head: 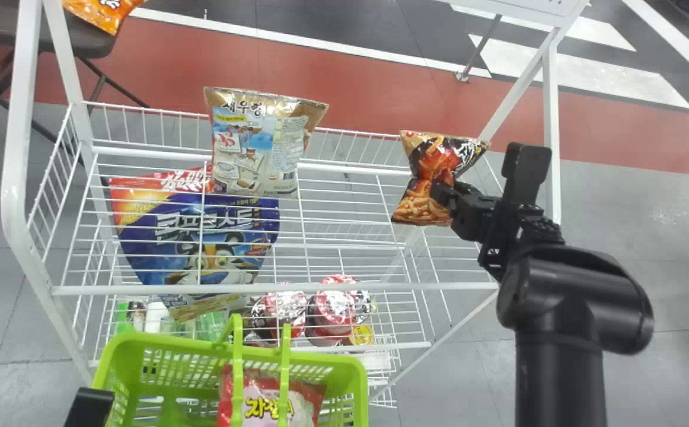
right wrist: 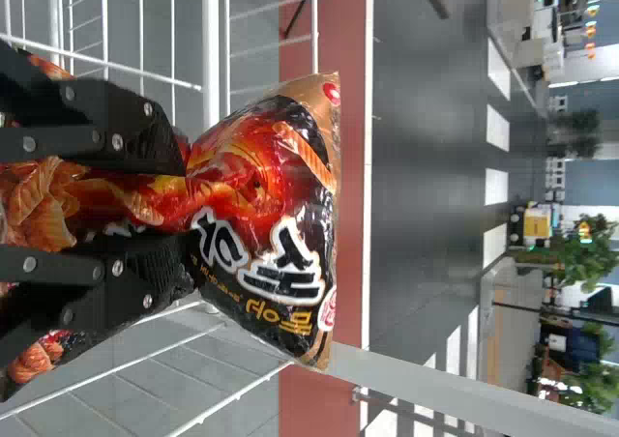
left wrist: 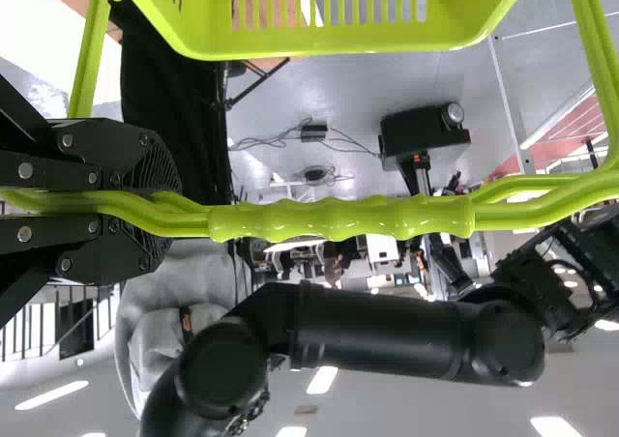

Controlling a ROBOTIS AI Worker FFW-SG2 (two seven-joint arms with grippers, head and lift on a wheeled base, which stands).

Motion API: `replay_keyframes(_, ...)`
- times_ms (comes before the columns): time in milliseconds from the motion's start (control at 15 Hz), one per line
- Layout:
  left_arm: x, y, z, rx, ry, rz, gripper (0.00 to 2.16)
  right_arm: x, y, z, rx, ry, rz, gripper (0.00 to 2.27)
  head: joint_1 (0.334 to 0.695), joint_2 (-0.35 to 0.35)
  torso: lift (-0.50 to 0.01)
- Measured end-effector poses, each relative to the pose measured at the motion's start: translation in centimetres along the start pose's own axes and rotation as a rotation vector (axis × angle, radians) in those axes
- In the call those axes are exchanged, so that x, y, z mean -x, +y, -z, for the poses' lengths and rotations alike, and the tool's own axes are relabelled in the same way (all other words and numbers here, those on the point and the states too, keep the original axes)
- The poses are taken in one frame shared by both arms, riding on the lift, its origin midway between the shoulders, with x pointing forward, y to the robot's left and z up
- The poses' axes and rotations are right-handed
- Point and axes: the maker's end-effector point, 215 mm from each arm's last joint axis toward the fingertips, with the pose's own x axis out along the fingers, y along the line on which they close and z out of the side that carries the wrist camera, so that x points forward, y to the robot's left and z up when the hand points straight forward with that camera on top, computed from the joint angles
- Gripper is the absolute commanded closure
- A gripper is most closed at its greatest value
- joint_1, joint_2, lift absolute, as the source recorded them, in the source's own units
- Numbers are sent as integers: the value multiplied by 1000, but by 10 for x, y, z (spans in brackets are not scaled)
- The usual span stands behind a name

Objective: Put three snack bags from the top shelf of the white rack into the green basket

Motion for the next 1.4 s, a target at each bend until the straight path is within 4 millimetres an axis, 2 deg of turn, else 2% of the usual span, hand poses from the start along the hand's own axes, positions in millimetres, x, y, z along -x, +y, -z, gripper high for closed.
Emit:
replay_keyframes(200,-1,1,-1,0,1,-2,2121,46,11,-11,-19,-45,-40,2246,695,-350,0)
replay_keyframes(467,-3,2,-4,-2,2,-3,2121,132,43,-7,-57,-7,-144,2246,695,-350,0)
replay_keyframes(667,-3,3,-3,4,0,-3,2121,193,87,26,-154,120,-308,2246,695,-350,0)
replay_keyframes(800,-3,5,0,17,-3,-3,2121,222,111,51,-197,207,-391,2246,695,-350,0)
replay_keyframes(933,-4,6,1,20,-3,-12,2121,249,124,82,-255,308,-458,2246,695,-350,0)
replay_keyframes(1200,-6,4,1,12,2,-11,2121,288,138,131,-377,504,-517,2246,695,-350,0)
replay_keyframes(1400,-8,1,2,6,7,-6,2121,302,168,164,-418,604,-580,2246,695,-350,0)
